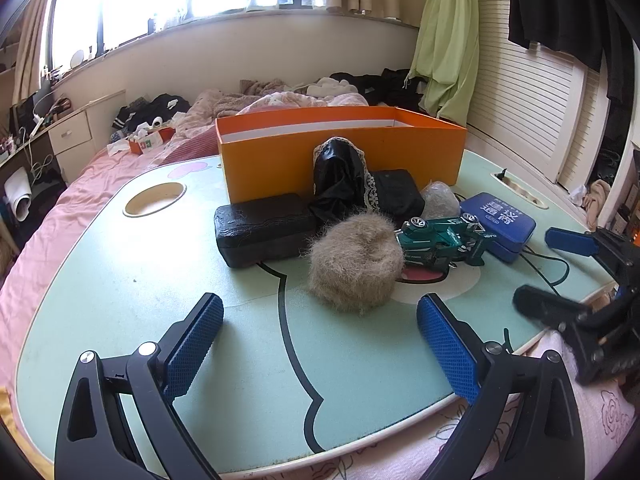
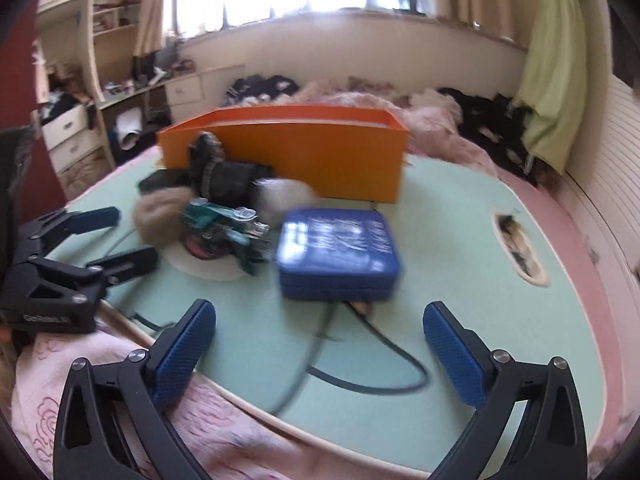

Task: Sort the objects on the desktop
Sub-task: 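Carry the blue tin out and set it on the table with the right gripper, then reach into the orange box and grasp the brown card with the left gripper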

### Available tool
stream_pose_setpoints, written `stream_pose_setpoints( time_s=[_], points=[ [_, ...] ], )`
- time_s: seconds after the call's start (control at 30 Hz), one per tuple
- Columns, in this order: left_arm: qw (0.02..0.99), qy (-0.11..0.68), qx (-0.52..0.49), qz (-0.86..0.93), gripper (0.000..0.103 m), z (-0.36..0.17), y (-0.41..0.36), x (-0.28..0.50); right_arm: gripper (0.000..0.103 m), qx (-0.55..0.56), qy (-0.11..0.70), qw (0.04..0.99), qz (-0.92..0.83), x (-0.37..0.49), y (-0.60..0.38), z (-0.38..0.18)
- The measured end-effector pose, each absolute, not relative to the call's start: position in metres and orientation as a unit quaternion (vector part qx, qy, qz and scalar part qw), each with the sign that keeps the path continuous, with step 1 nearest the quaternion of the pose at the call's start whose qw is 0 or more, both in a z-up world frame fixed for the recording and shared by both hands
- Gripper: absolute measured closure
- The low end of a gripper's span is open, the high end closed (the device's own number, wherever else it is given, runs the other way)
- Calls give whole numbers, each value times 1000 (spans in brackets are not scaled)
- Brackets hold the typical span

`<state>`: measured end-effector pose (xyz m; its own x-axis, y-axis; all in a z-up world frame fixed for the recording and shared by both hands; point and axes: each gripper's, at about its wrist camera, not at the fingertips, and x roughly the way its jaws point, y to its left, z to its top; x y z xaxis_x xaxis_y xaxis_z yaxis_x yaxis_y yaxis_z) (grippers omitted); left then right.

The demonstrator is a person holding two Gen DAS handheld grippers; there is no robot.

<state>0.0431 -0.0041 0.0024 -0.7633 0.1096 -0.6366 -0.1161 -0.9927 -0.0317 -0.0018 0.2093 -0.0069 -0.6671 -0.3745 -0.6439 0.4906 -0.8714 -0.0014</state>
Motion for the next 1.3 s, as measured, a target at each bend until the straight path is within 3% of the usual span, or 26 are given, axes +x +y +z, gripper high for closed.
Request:
stream_pose_setpoints(
  time_s=[0.57, 0.77, 1.03, 1.17, 1.3],
  points=[
    [57, 3, -354, 934, 6, 5, -2, 41, 0, 335, 81, 246, -906, -6, 213, -9],
    [115, -64, -344, 930, 6, 51, -7, 31, 0, 335, 81, 246, -906, -5, 213, -9],
    [147, -111, -387, 903, 6, 123, 25, -71, 0, 334, 80, 246, -906, -5, 214, -9],
    [163, -133, -450, 868, 7, 110, 41, -127, 0, 334, 80, 247, -906, -5, 213, -9],
    [173, -144, -530, 818, 21, 75, 55, -168, 0, 334, 80, 246, -906, -5, 213, -9]
  ],
)
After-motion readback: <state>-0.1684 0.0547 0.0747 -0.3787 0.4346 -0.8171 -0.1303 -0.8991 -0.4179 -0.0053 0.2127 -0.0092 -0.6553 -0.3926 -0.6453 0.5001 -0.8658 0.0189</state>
